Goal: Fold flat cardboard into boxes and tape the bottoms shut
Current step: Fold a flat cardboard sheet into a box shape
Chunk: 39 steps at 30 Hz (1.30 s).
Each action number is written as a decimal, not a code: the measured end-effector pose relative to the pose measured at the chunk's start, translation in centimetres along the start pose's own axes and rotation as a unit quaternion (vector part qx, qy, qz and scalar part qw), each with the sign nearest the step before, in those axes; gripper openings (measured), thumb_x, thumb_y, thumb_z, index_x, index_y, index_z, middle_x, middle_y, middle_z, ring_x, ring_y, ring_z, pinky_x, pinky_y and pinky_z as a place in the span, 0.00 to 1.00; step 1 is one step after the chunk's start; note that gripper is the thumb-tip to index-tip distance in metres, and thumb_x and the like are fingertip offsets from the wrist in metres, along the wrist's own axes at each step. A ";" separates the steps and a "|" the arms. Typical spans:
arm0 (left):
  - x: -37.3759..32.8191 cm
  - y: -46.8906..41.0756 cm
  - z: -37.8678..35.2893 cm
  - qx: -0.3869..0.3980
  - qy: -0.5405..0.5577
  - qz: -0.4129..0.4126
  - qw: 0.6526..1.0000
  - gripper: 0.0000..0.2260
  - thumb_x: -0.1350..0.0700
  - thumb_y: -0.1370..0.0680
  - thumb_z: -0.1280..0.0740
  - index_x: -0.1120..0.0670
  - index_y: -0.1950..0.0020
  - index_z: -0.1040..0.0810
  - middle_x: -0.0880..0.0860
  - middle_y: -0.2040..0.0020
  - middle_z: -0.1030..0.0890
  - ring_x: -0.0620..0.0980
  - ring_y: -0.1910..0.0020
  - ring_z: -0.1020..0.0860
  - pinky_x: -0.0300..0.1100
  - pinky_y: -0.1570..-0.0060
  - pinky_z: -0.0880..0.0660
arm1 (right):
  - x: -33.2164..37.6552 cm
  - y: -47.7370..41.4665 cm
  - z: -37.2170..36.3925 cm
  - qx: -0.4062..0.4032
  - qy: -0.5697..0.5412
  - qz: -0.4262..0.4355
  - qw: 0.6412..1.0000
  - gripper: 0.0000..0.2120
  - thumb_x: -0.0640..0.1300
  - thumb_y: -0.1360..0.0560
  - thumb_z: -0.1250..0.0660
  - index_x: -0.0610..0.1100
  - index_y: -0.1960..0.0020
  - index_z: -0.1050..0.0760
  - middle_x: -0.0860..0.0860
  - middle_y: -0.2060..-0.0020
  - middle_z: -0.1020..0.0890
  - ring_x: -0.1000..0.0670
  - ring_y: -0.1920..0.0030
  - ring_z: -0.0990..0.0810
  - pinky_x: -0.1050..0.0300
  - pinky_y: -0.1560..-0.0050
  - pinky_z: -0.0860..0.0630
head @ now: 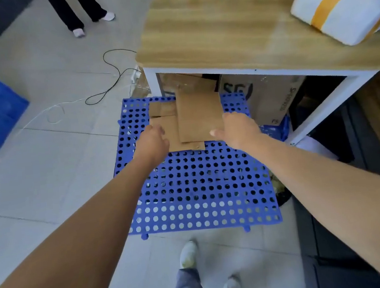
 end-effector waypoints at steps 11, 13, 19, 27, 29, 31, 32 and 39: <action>6.2 -10.2 -6.8 0.067 0.220 0.235 0.944 0.28 0.55 0.22 0.33 0.63 0.27 0.41 0.61 0.34 0.30 0.53 0.55 0.28 0.44 0.63 0.31 | -2.2 -11.6 -11.3 0.094 -0.276 -0.200 0.935 0.33 0.61 0.23 0.39 0.41 0.26 0.38 0.43 0.34 0.28 0.40 0.37 0.27 0.48 0.41 0.28; 6.6 -11.2 -7.5 0.051 0.265 0.267 0.925 0.25 0.55 0.22 0.32 0.65 0.30 0.35 0.60 0.39 0.27 0.56 0.51 0.28 0.45 0.56 0.31 | -2.3 -12.5 -12.2 0.087 -0.297 -0.246 0.919 0.38 0.61 0.25 0.36 0.40 0.25 0.43 0.42 0.32 0.30 0.40 0.37 0.28 0.49 0.44 0.28; 7.3 -12.7 -7.7 0.041 0.244 0.332 0.910 0.26 0.50 0.25 0.30 0.62 0.33 0.31 0.60 0.36 0.28 0.60 0.41 0.28 0.52 0.44 0.28 | -3.3 -14.0 -13.1 0.075 -0.247 -0.341 0.904 0.45 0.65 0.29 0.34 0.40 0.25 0.47 0.40 0.27 0.43 0.38 0.30 0.39 0.43 0.36 0.31; 6.3 -12.2 -8.8 0.045 0.406 0.329 0.852 0.19 0.62 0.24 0.30 0.64 0.36 0.30 0.60 0.36 0.26 0.61 0.39 0.26 0.51 0.51 0.25 | -3.5 -14.4 -14.0 0.059 -0.354 -0.308 0.881 0.30 0.54 0.29 0.27 0.38 0.35 0.31 0.43 0.40 0.23 0.42 0.40 0.25 0.50 0.37 0.31; 5.4 -11.7 -8.5 0.063 0.425 0.312 0.847 0.18 0.63 0.23 0.32 0.63 0.34 0.31 0.60 0.34 0.26 0.61 0.39 0.26 0.52 0.50 0.25 | -3.1 -14.0 -13.9 0.064 -0.436 -0.310 0.843 0.26 0.48 0.28 0.27 0.38 0.36 0.30 0.44 0.43 0.22 0.47 0.46 0.21 0.57 0.47 0.26; 4.4 -10.9 -7.9 0.074 0.435 0.295 0.848 0.19 0.64 0.22 0.34 0.61 0.32 0.32 0.59 0.33 0.27 0.60 0.40 0.26 0.50 0.55 0.25 | -2.4 -13.0 -13.4 0.073 -0.546 -0.308 0.775 0.20 0.41 0.27 0.27 0.36 0.40 0.30 0.45 0.47 0.22 0.53 0.54 0.19 0.61 0.55 0.22; 4.0 -10.4 -7.6 0.078 0.431 0.290 0.851 0.19 0.64 0.21 0.35 0.61 0.31 0.32 0.59 0.33 0.27 0.60 0.41 0.26 0.50 0.57 0.25 | -2.2 -12.4 -13.3 0.074 -0.580 -0.311 0.749 0.20 0.40 0.27 0.28 0.36 0.39 0.30 0.44 0.45 0.22 0.51 0.51 0.19 0.58 0.50 0.21; 1.3 -4.0 -3.5 0.114 0.335 0.267 0.896 0.18 0.62 0.21 0.35 0.64 0.32 0.32 0.62 0.34 0.28 0.63 0.36 0.27 0.59 0.39 0.28 | -2.8 -4.6 -7.8 0.046 -0.705 -0.341 0.620 0.13 0.32 0.22 0.37 0.40 0.39 0.30 0.43 0.40 0.23 0.46 0.45 0.22 0.57 0.64 0.25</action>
Point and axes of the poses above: each hand's wrist, its own y-axis away from the middle knuckle, its own z-axis out of the back of the hand, x = y × z, the point moved 2 cm from there along -y, towards the middle knuckle
